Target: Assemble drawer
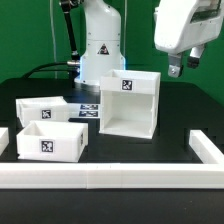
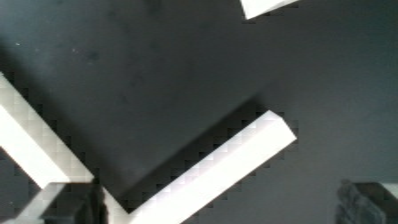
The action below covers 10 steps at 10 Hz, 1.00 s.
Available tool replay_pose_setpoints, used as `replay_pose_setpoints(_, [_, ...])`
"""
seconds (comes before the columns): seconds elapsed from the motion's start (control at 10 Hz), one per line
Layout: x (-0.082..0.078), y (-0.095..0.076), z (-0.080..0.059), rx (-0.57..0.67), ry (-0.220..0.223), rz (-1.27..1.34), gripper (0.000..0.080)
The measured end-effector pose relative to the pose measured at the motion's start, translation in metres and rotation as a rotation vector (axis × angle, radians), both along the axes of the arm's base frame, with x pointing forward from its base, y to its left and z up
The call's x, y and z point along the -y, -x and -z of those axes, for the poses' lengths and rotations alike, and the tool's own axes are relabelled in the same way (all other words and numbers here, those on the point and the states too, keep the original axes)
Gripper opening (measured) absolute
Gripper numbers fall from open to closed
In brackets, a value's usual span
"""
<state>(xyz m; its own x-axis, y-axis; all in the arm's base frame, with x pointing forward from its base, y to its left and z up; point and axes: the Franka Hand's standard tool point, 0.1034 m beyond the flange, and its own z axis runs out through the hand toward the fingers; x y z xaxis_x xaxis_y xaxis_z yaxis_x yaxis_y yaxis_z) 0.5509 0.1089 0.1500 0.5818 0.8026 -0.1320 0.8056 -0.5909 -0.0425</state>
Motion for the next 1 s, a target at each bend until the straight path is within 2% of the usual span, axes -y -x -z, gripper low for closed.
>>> replay_pose_setpoints(0.5, [0.001, 0.000, 0.000, 0.003, 0.002, 0.005, 0.0649])
replay_pose_setpoints(0.7, [0.014, 0.018, -0.005, 0.039, 0.002, 0.033, 0.0649])
replay_pose_setpoints(0.9, [0.029, 0.044, 0.000, 0.056, 0.000, 0.067, 0.0649])
replay_pose_setpoints(1.0, [0.031, 0.049, 0.002, 0.056, 0.003, 0.097, 0.0649])
